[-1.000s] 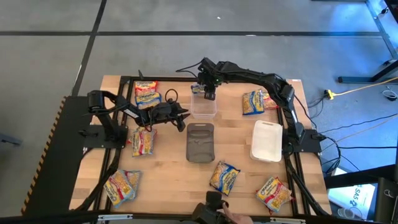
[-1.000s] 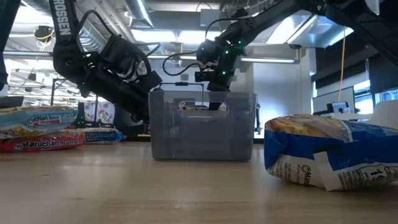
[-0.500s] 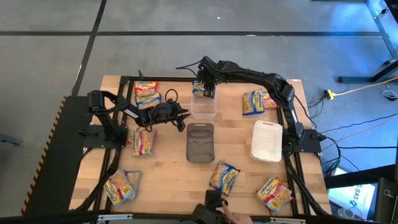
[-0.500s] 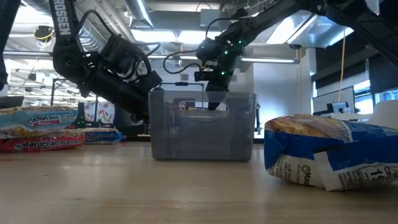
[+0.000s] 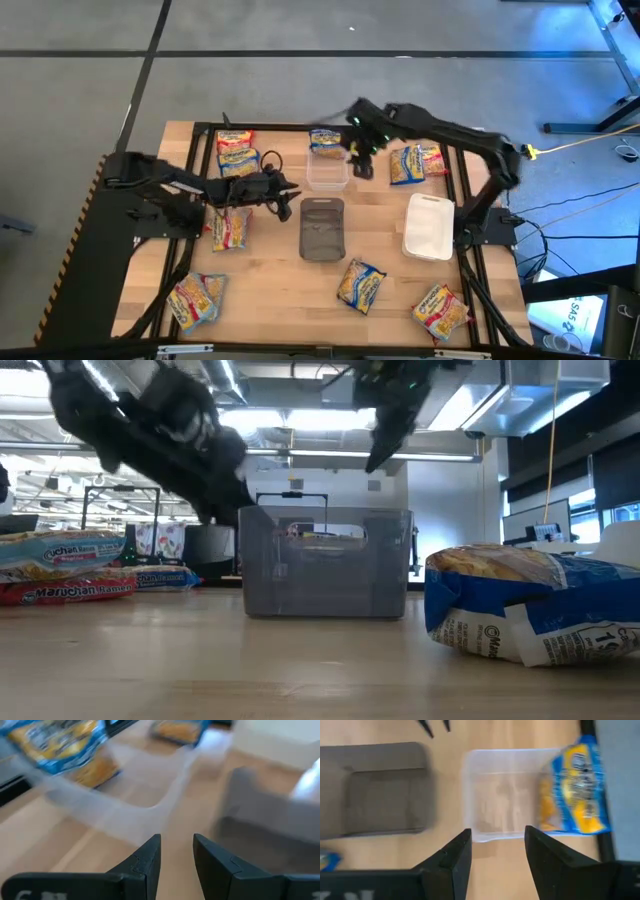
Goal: Sort Maruchan noodles
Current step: Put the blue noodle pack into the transparent bin
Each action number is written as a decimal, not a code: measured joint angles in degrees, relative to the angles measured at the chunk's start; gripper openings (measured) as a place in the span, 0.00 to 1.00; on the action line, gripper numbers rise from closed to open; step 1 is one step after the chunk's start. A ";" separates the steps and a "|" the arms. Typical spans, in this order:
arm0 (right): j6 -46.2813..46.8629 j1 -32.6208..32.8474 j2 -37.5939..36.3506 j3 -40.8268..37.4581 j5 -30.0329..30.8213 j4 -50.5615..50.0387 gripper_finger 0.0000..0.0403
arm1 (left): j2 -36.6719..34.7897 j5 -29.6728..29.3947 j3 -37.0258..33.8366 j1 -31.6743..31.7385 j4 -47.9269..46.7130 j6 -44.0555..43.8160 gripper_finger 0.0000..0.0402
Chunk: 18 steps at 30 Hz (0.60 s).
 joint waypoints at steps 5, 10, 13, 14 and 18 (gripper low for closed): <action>5.15 8.59 -11.76 -15.38 0.76 9.09 0.39 | -5.29 -3.20 2.55 -9.34 -6.37 -1.34 0.27; 12.19 18.16 -19.37 -25.85 5.90 14.69 0.39 | -2.57 -8.43 12.60 -18.41 -19.05 -2.98 0.27; 17.49 24.19 -21.68 -29.30 7.93 15.69 0.39 | 0.64 -10.90 18.77 -23.29 -23.14 -3.29 0.27; 19.56 26.44 -22.16 -30.22 8.60 15.83 0.39 | 2.10 -11.11 20.80 -24.76 -23.30 -3.35 0.27; 26.55 35.64 -22.29 -33.02 12.48 16.17 0.39 | 8.74 -11.65 28.23 -29.76 -26.48 -5.77 0.27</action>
